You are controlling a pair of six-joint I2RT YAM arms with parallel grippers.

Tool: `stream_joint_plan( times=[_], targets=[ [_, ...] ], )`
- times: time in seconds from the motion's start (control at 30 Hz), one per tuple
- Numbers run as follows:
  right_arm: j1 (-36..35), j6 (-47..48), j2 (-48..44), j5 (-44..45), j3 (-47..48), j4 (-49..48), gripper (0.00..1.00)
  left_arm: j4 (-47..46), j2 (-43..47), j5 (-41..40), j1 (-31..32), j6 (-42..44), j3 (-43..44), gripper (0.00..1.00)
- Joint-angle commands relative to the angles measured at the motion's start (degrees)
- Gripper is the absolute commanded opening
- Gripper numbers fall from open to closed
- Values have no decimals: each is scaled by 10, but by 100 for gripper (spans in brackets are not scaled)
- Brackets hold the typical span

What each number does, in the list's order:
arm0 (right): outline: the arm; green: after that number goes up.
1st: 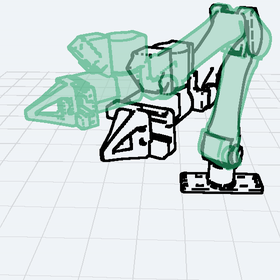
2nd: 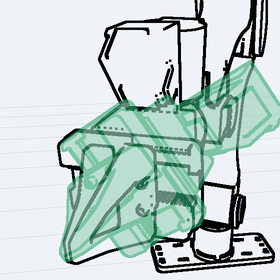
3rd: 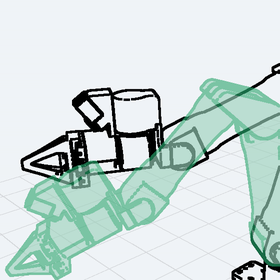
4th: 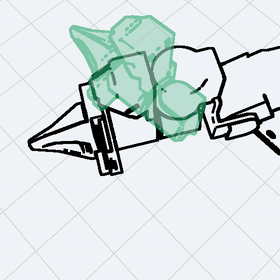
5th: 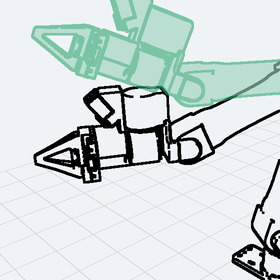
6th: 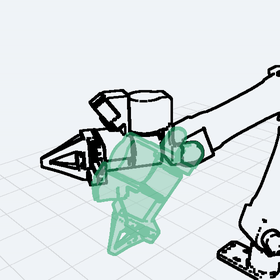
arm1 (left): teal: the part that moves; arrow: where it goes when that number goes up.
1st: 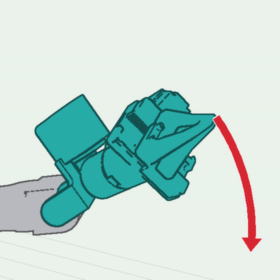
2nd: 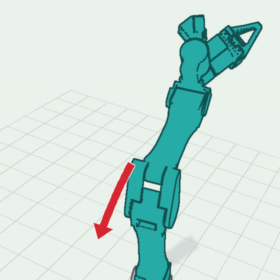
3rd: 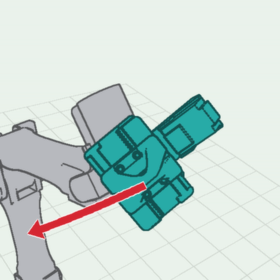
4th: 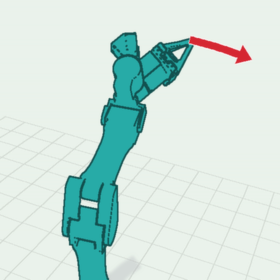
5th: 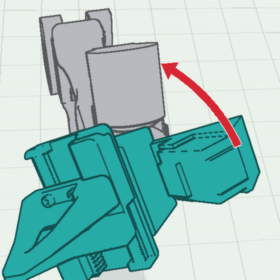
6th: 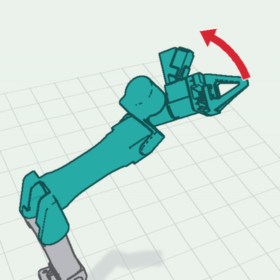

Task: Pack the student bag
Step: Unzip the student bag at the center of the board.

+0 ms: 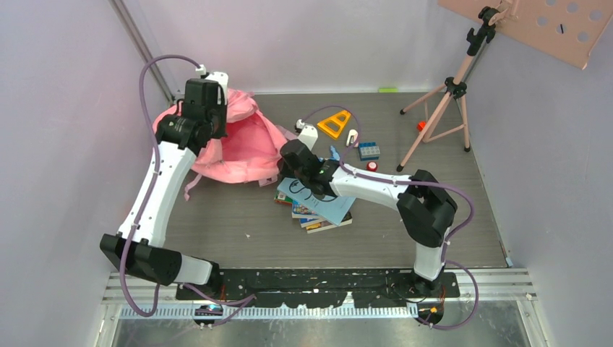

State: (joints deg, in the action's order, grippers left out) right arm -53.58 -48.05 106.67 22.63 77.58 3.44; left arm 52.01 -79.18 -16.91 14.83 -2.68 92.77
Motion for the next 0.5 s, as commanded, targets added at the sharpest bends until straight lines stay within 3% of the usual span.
stream_joint_plan(
  times=[0.0,0.33,0.47],
  targets=[
    [3,94,-50,80,-20,22,0,-87,2,-49,-39,21,27,0],
    [2,224,-92,106,-27,15,0,-92,-43,-71,-72,17,103,0],
    [2,230,-102,60,-31,18,0,-105,-22,7,-72,16,59,0]
  ],
)
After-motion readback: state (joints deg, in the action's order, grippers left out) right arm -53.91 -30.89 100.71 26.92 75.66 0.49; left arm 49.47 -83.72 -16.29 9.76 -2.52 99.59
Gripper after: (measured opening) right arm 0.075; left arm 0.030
